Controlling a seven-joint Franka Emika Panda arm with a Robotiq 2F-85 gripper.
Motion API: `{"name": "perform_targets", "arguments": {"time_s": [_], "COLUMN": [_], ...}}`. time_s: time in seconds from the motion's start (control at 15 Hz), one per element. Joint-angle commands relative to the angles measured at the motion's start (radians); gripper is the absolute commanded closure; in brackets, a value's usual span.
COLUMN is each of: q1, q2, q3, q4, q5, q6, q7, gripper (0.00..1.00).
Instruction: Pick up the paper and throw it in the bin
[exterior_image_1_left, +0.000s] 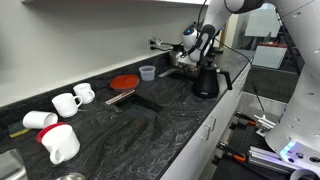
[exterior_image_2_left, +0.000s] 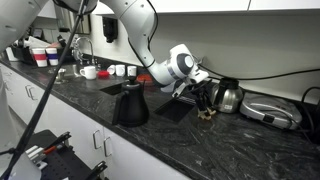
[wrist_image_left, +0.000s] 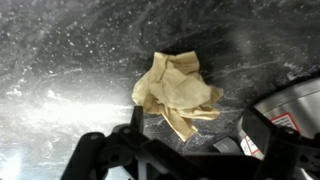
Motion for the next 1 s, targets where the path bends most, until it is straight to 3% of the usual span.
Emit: {"name": "perform_targets", "arguments": {"time_s": [0.0,0.07,0.13,0.27,0.93], "q1": [0.027,0.027,0.026,0.025,0.024], "q2": [0.011,0.01,0.009,0.008,0.01], "q3": [-0.032,-0.031,-0.029,-0.026,-0.025], "q4": [0.003,0.002,0.002,0.002,0.003], "q5": [0.027,0.031,0.034,0.041,0.061], "q6": [0.002,0.003,0.002,-0.002,-0.013], "q7": [-0.019,-0.022,-0.024,-0.028,-0.033], "gripper": [0.0,0.02,0.27,0.29,0.99]}}
